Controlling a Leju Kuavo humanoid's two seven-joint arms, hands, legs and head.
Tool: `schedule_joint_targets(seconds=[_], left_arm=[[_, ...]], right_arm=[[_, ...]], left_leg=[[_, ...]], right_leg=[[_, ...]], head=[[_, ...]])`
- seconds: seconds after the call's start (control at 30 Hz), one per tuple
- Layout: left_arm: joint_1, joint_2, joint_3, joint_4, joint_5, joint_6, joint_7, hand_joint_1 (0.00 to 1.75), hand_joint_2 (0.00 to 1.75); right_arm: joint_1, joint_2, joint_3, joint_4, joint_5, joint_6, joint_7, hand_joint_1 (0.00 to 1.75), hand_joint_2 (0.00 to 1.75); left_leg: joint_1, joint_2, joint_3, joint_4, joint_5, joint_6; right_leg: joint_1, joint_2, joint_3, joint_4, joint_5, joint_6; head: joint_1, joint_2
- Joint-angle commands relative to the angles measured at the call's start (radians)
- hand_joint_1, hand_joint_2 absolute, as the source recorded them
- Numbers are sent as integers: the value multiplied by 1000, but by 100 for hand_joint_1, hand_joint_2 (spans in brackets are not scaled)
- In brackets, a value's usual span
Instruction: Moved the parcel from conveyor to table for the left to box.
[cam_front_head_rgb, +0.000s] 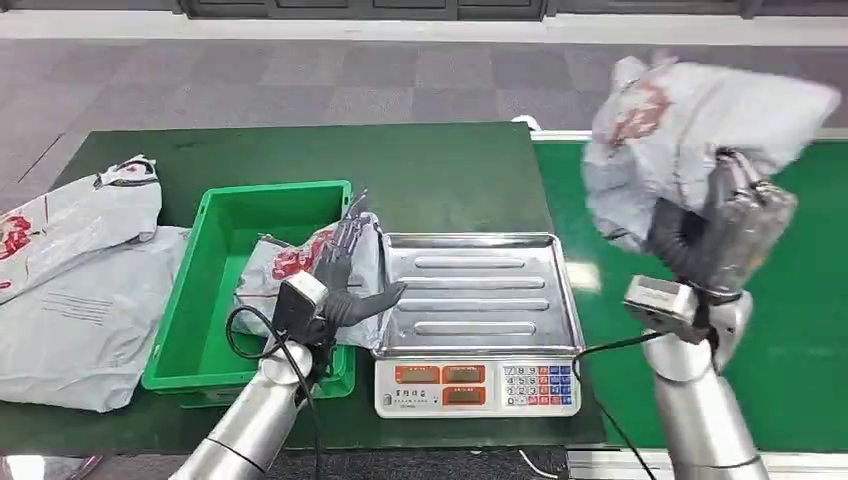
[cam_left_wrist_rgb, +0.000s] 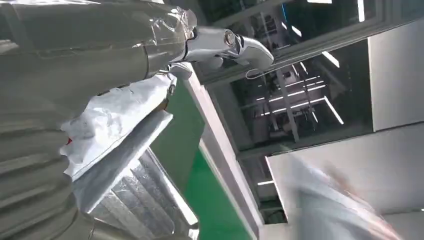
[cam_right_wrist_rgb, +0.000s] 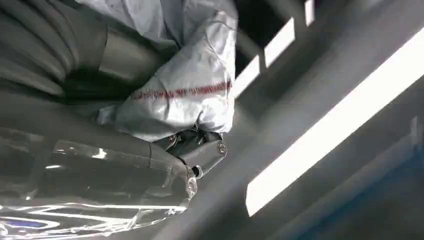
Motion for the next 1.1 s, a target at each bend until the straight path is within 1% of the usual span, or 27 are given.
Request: schedule_joint_targets(seconds=[0.03,0.07,0.13,0.27,0.33,0.37,0.4,0.43,0.77,0.8,0.83,0.9,0.93,0.97,1.0,1.03,1.1], left_arm=[[-33,26,-60,57,-3,-19,5,0,175],[-34,26,-57,60,-2,-16,5,0,175],[-37,27,-53,65,-3,-14,5,0,175],[-38,29,-51,69,-3,-15,5,0,175],[-41,29,-48,75,-5,-19,5,0,175],[-44,27,-48,81,-6,-23,5,0,175],[-45,26,-47,83,-8,-27,5,0,175],[-47,25,-47,87,-8,-27,5,0,175],[-47,25,-47,87,-8,-27,5,0,175],[-46,23,-45,89,-9,-25,5,0,175],[-41,23,-41,86,-10,-22,5,0,175],[-30,23,-35,76,-10,-20,5,0,175],[-19,22,-27,65,-11,-15,5,0,175],[-13,20,-21,60,-10,-12,5,0,175],[-8,20,-18,54,-10,-10,5,0,175],[1,20,-14,43,-12,-11,5,0,175],[7,19,-11,37,-14,-8,5,0,175]], right_arm=[[-165,-10,459,571,57,460,160,175,175],[-178,-8,484,610,55,509,181,175,175],[-195,-3,511,654,60,541,208,175,175],[-199,-2,514,663,55,554,223,175,175],[-202,-20,535,645,32,636,252,175,175],[-202,-27,536,645,9,681,255,175,175],[-202,-57,561,621,-2,739,258,175,175],[-202,-61,560,624,-18,766,254,175,175],[-202,-61,560,624,-18,766,254,175,175],[-206,-69,567,620,-22,785,247,175,175],[-198,-79,557,588,-77,818,202,175,175],[-178,-85,530,524,-153,824,146,175,175],[-147,-71,472,447,-268,833,88,175,175],[-129,-61,436,400,-318,818,77,175,175],[-116,-55,415,366,-343,802,70,0,175],[-93,-48,376,299,-385,770,57,0,175],[-61,-35,316,233,-443,729,41,0,175]], left_leg=[[2,6,4,-2,-1,-1],[2,7,4,-3,0,-2],[2,3,3,-2,0,-1],[1,-2,0,-1,1,-1],[2,-1,1,-1,1,-1],[0,-2,0,0,1,-1],[1,-2,0,-1,1,-1],[1,-2,0,-1,2,-1],[1,2,4,0,2,-1],[1,2,5,0,2,-1],[2,1,4,-1,3,-2],[2,1,4,-2,3,-2],[2,1,5,-1,3,-2],[1,2,5,-1,3,-1],[2,1,4,-2,3,-2],[1,2,4,-1,3,-2],[2,4,3,-1,2,-2]], right_leg=[[2,7,2,-3,2,0],[2,8,3,-5,3,0],[2,3,2,-4,2,-1],[1,-2,1,-2,1,0],[2,-1,2,-3,1,0],[1,-2,0,-1,0,0],[1,-1,0,-2,1,0],[1,-1,0,-2,1,0],[2,1,2,-3,3,-2],[1,2,2,-2,3,-2],[2,1,3,-4,4,-2],[2,1,3,-4,4,-1],[2,1,3,-4,4,-1],[1,2,3,-3,3,-1],[2,1,3,-5,4,-1],[1,2,2,-3,3,-1],[2,4,1,-3,4,-2]], head=[[0,0],[0,0],[0,0],[0,0],[0,0],[0,0],[0,0],[0,0],[0,0],[0,0],[0,0],[0,0],[0,0],[0,0],[0,0],[0,0],[0,0]])
